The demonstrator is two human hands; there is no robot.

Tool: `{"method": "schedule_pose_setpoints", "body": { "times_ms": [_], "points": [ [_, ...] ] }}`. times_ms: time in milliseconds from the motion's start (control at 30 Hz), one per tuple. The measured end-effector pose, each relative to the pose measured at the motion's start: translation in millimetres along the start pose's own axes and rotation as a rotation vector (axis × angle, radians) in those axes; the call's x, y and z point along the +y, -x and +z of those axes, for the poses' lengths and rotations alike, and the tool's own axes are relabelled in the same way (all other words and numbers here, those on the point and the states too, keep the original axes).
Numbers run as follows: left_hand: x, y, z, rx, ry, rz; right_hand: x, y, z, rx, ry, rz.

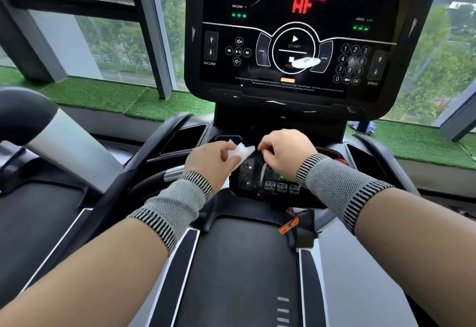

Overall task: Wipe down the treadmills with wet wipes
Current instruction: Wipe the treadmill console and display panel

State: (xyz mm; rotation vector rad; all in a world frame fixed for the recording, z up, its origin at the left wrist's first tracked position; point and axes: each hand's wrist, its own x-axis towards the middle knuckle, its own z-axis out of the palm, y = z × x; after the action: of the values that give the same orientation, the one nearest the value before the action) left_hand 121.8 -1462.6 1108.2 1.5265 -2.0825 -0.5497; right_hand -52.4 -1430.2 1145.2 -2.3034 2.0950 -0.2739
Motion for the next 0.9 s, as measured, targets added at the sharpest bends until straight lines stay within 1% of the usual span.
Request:
{"method": "schedule_pose_setpoints", "body": {
  "times_ms": [100, 200, 333, 367, 567, 667, 767, 900],
  "points": [
    [18, -7, -3, 0.021, -0.059, -0.020, 0, 2, 1, -0.004, 0.028, -0.022],
    [14, 2, 2, 0.034, -0.095, -0.062, 3, 8, 3, 0.004, 0.006, -0.040],
    [-1, 31, 12, 0.015, 0.016, -0.223, 3, 14, 3, -0.008, 0.008, -0.066],
    [0, 32, 13, 0.019, 0.037, -0.239, 3, 15, 3, -0.017, 0.025, -0.073],
    [27, 9, 4, 0.106, 0.060, -0.240, 4, 24, -1, -0.028, 0.087, -0.133],
    [19, 27, 12, 0.095, 0.047, -0.302, 9, 25, 6, 0.005, 0.062, -0.142],
    [8, 49, 22, 0.066, 0.086, -0.362, 11, 25, 12, 0.032, 0.066, -0.154],
    [13, 36, 19, 0.108, 0.116, -0.376, 12, 25, 12, 0.030, 0.078, -0.171]
  ]
}}
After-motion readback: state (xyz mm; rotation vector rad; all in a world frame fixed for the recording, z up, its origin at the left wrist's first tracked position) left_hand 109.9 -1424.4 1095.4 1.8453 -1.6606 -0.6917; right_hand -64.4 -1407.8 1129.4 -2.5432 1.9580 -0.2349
